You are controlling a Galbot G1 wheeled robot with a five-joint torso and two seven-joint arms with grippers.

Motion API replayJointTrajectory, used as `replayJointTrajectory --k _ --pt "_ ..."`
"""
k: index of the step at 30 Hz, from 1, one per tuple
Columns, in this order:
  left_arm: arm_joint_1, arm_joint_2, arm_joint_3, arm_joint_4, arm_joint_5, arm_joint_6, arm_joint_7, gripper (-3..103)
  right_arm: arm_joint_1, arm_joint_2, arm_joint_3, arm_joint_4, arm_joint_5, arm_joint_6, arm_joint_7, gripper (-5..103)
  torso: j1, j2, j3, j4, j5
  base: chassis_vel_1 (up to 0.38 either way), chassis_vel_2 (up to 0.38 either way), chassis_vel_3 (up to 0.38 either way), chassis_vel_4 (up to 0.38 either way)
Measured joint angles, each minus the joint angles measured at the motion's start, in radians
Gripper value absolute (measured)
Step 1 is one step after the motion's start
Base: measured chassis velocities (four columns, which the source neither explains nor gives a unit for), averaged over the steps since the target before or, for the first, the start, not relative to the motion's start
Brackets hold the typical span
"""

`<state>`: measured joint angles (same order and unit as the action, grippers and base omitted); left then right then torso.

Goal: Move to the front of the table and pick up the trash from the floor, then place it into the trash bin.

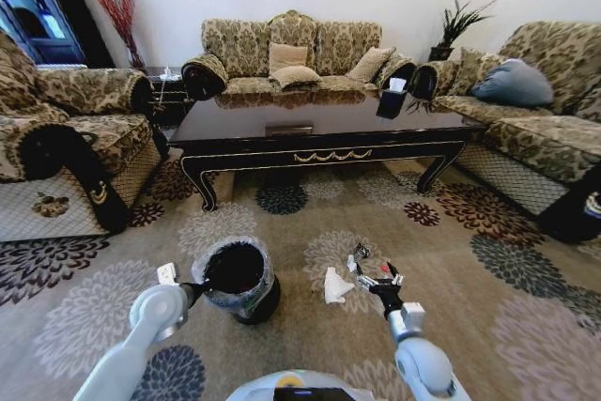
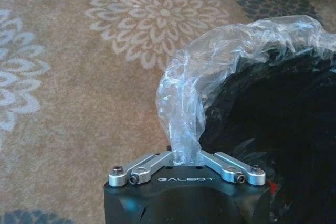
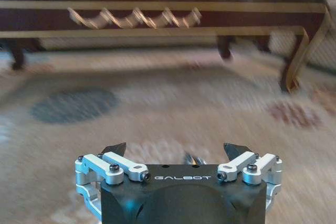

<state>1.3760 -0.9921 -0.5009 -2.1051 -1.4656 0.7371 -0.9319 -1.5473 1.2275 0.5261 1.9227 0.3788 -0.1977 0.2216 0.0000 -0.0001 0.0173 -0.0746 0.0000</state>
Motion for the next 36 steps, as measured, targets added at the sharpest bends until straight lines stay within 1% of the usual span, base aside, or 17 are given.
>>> replayJointTrajectory --k 1,3,4,6,8,9,11,12,15,16,19,26,29,30,32,34,36 --pt "0.0 0.0 0.0 0.0 0.0 0.0 0.0 0 0.0 0.0 0.0 0.0 0.0 0.0 0.0 100 0.0 0.0 0.0 0.0 0.0 0.0 0.0 0.0 0.0" --pt "0.004 0.007 0.002 -0.005 -0.001 0.0 0.0 0 0.042 -0.03 0.0 -0.027 0.089 -0.088 0.054 100 0.0 0.0 0.0 -0.0002 0.0001 0.0 0.0 0.0 0.0" --pt "0.005 0.012 0.005 -0.009 0.0 0.0 0.0 0 0.071 -0.061 0.0 -0.048 0.152 -0.142 0.088 100 0.0 0.0 0.0 0.0 0.0002 0.0 0.0 0.0 0.0" --pt "0.001 0.022 0.015 -0.009 0.003 0.0 -0.001 0 0.112 -0.11 -0.001 -0.078 0.219 -0.196 0.118 100 0.0 0.0 0.0 0.0003 0.0 0.0 0.0 0.0 0.0" --pt "-0.004 0.027 0.02 -0.009 0.003 0.0 -0.001 0 0.123 -0.127 -0.001 -0.089 0.243 -0.212 0.124 100 0.0 0.0 0.0 0.0003 0.0 0.0 0.0 0.0 0.0" --pt "-0.008 0.032 0.026 -0.007 0.004 0.0 -0.002 0 0.139 -0.149 -0.001 -0.106 0.28 -0.235 0.135 100 0.0 0.0 0.0 -0.0002 0.0 0.0 0.0 0.0 0.0" --pt "-0.018 0.046 0.044 -0.003 0.006 -0.001 -0.002 0 0.173 -0.188 -0.003 -0.146 0.364 -0.278 0.148 100 0.0 0.0 0.0 0.0002 0.0 0.0 0.0 0.0 0.0" --pt "-0.018 0.046 0.044 -0.003 0.006 -0.001 -0.002 0 0.173 -0.188 -0.003 -0.146 0.364 -0.278 0.148 100 0.0 0.0 0.0 0.0002 0.0 0.0 0.0 0.0 0.0" --pt "-0.029 0.055 0.069 0.0 0.002 -0.001 -0.001 0 0.198 -0.21 -0.01 -0.182 0.459 -0.323 0.149 100 0.0 0.0 0.0 -0.0004 0.0001 0.0 0.0 0.0 0.0" --pt "-0.029 0.055 0.069 0.0 0.002 -0.001 -0.001 0 0.198 -0.21 -0.01 -0.182 0.459 -0.323 0.149 100 0.0 0.0 0.0 -0.0004 0.0001 0.0 0.0 0.0 0.0" --pt "-0.037 0.058 0.088 -0.007 -0.024 -0.001 0.001 0 0.253 -0.228 -0.051 -0.237 0.517 -0.353 0.141 100 0.0 0.0 0.0 0.0001 0.0001 0.0 0.0 0.0 0.0" --pt "-0.065 0.083 0.124 -0.008 -0.056 -0.001 0.003 0 0.341 -0.245 -0.118 -0.349 0.536 -0.363 0.138 100 0.0 0.0 0.0 0.0001 0.0002 0.0 0.0 0.0 0.0" --pt "-0.089 0.126 0.159 0.008 -0.07 -0.002 0.013 0 0.401 -0.249 -0.154 -0.439 0.507 -0.358 0.133 100 0.0 0.0 0.0 0.0 -0.0001 0.0 0.0 0.0 0.0" --pt "-0.089 0.126 0.159 0.008 -0.07 -0.002 0.013 0 0.401 -0.249 -0.154 -0.439 0.507 -0.358 0.133 100 0.0 0.0 0.0 0.0 -0.0001 0.0 0.0 0.0 0.0" --pt "-0.12 0.173 0.195 0.025 -0.067 -0.002 0.033 0 0.441 -0.25 -0.177 -0.499 0.48 -0.357 0.131 100 0.0 0.0 0.0 0.0002 0.0 0.0 0.0 0.0 0.0" --pt "-0.128 0.185 0.204 0.029 -0.063 -0.002 0.043 0 0.447 -0.25 -0.18 -0.511 0.475 -0.357 0.13 100 0.0 0.0 0.0 0.0002 -0.0001 0.0 0.0 0.0 0.0" --pt "-0.165 0.228 0.247 0.045 -0.034 -0.002 0.09 0 0.464 -0.247 -0.19 -0.548 0.462 -0.356 0.123 100 0.0 0.0 0.0 0.0 0.0 0.0 0.0 0.0 0.0"
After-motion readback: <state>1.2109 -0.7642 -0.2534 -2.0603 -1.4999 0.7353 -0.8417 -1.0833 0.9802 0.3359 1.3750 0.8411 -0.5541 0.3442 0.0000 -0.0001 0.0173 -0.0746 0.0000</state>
